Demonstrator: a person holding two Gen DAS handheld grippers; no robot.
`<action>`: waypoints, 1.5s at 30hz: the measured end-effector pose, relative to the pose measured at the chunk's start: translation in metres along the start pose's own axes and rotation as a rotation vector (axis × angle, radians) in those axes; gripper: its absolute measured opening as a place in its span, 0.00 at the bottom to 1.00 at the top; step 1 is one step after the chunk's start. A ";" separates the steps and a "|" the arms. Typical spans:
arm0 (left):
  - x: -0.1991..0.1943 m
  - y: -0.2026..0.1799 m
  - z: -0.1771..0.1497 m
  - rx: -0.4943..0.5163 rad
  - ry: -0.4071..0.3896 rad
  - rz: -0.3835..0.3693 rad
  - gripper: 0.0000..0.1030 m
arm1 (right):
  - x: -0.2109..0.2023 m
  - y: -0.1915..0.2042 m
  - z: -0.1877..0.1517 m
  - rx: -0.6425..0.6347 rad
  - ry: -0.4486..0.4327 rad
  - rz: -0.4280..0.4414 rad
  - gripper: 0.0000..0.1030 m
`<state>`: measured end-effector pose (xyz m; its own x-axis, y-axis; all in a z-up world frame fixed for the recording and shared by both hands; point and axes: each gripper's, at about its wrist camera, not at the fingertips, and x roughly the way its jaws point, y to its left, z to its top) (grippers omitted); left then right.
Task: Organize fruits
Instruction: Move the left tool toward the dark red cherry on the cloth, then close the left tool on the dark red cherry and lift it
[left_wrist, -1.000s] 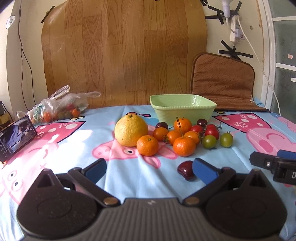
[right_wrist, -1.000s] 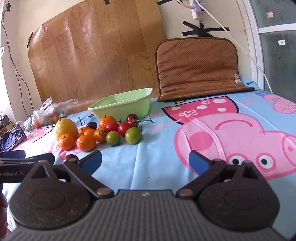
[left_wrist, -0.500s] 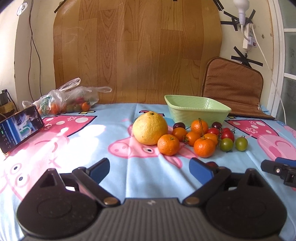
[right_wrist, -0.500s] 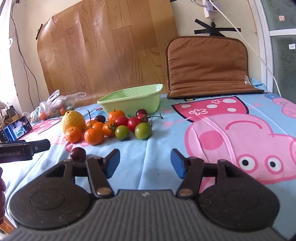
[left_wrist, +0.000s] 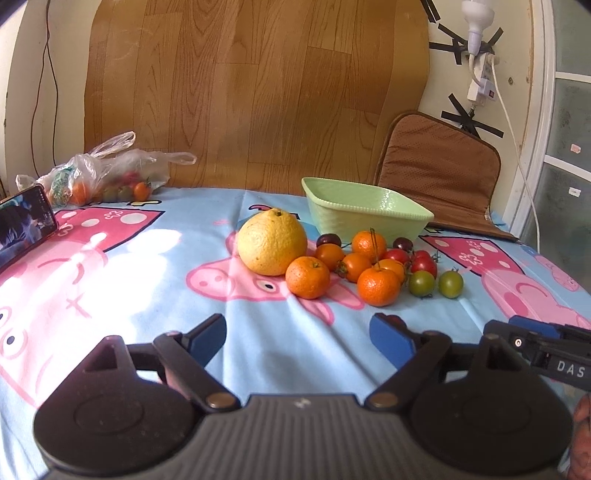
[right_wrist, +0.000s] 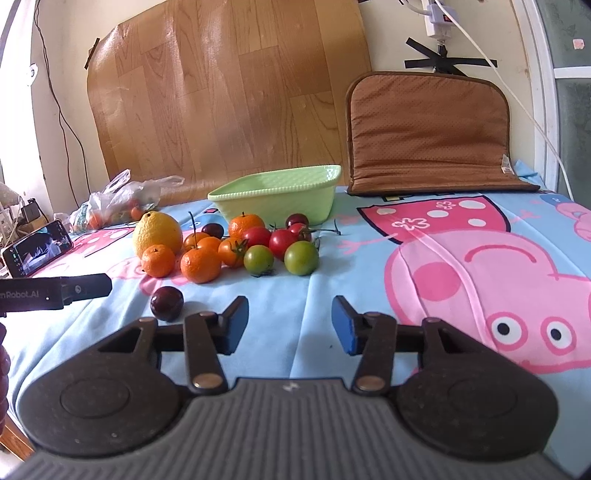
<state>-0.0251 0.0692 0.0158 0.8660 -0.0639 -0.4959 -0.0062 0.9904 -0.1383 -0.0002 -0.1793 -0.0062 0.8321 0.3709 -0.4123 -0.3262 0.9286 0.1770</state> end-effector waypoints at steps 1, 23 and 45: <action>0.000 0.000 0.000 -0.005 0.003 -0.009 0.84 | 0.000 0.000 0.000 0.001 0.000 0.000 0.51; 0.007 0.013 0.003 -0.070 0.031 -0.168 0.82 | 0.009 0.010 0.009 -0.047 0.009 0.036 0.51; 0.039 -0.016 0.018 0.004 0.091 -0.310 0.71 | 0.043 -0.002 0.046 -0.132 0.083 0.073 0.40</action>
<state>0.0176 0.0527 0.0143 0.7784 -0.3727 -0.5052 0.2526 0.9226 -0.2914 0.0566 -0.1658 0.0169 0.7661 0.4317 -0.4761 -0.4447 0.8909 0.0922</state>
